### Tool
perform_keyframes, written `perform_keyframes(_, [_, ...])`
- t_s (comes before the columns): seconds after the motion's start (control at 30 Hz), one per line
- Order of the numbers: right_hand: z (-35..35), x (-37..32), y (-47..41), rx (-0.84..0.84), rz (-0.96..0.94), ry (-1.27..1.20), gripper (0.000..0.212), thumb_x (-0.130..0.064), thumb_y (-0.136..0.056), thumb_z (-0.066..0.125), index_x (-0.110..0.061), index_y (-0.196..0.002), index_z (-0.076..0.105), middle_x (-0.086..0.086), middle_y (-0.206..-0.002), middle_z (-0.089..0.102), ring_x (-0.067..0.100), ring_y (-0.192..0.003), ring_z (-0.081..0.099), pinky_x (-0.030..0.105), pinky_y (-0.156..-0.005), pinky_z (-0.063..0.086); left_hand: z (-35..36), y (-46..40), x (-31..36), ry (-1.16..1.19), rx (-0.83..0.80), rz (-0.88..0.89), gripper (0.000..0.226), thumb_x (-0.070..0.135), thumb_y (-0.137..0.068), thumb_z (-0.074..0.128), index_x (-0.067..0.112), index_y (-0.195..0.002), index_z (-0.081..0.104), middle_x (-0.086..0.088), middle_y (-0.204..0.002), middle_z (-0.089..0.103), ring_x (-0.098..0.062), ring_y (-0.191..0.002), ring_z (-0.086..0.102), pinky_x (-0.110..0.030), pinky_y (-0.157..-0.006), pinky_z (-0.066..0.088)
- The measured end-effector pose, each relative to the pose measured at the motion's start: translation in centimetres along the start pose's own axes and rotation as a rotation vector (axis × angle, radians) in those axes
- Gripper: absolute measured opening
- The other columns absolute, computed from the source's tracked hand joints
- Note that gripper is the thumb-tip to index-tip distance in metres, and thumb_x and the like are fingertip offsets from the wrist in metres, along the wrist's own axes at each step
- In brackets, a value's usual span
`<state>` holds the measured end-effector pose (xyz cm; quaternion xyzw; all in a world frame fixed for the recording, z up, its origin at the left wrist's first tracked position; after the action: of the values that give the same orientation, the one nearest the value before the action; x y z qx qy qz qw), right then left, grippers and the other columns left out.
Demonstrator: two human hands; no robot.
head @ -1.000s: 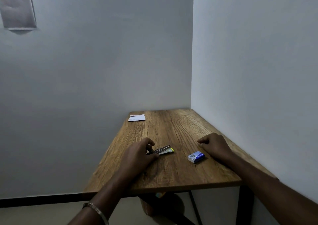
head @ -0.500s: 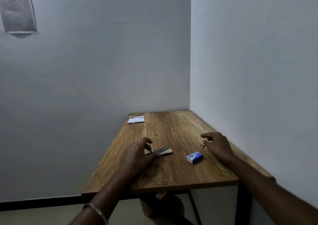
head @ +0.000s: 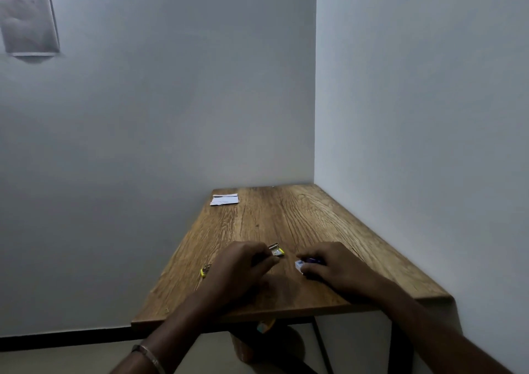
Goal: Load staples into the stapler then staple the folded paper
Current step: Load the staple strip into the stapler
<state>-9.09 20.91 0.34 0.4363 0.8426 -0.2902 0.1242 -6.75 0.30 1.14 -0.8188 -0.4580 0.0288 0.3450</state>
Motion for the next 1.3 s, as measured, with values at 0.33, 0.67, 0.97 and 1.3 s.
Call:
perform_keyframes(0.33, [1.6,-1.2,-0.9,0.001,-0.113,-0.023,0.027,-0.031,-0.086,0.074,-0.029,-0.113,0.075,-0.012,-0.105,0.074,-0.003,-0.095,0.063,0.011,-0.08,0.046,1.7,-0.1,-0.5,0.104,-0.219,-0.028,0.019,0.029,-0.088,0.071,0.035,-0.106,0.075,0.01,-0.098,0.067,0.001,-0.079,0.057,-0.018,-0.069,0.047])
perform_keyframes(0.67, [1.3,0.1,-1.0,0.032,0.034,-0.137,0.059,-0.034,-0.08,0.079,-0.043,-0.134,0.056,-0.025,-0.103,0.065,-0.011,-0.099,0.06,0.007,-0.077,0.044,2.1,-0.2,-0.7,0.094,-0.311,-0.051,0.027,0.033,-0.095,0.061,0.033,-0.121,0.069,0.007,-0.122,0.059,-0.007,-0.105,0.056,-0.033,-0.09,0.052])
perform_keyframes(0.97, [1.4,-0.2,-0.9,0.005,0.015,-0.245,0.064,-0.027,-0.073,0.085,-0.037,-0.131,0.06,-0.023,-0.106,0.071,-0.012,-0.102,0.063,0.007,-0.079,0.049,2.1,-0.1,-1.1,0.057,-0.172,-0.081,0.04,0.057,-0.079,0.065,0.034,-0.111,0.056,0.018,-0.105,0.06,0.0,-0.09,0.057,-0.024,-0.074,0.054])
perform_keyframes(1.3, [0.3,0.7,-0.3,0.021,-0.011,-0.2,0.061,-0.016,-0.079,0.08,-0.04,-0.131,0.06,-0.016,-0.11,0.068,-0.006,-0.102,0.065,0.016,-0.086,0.054,2.1,-0.2,-0.6,0.009,-0.185,0.006,0.035,0.045,-0.087,0.062,0.036,-0.12,0.066,0.015,-0.11,0.07,0.004,-0.085,0.06,-0.015,-0.071,0.051])
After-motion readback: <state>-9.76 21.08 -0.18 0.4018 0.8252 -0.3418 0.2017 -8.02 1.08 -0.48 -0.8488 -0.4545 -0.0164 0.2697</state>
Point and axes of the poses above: each hand's wrist, its own y-axis away from the middle knuckle, its own z-axis out of the palm, x = y × z, the point moved 5 cm from there along -y, towards the middle knuckle
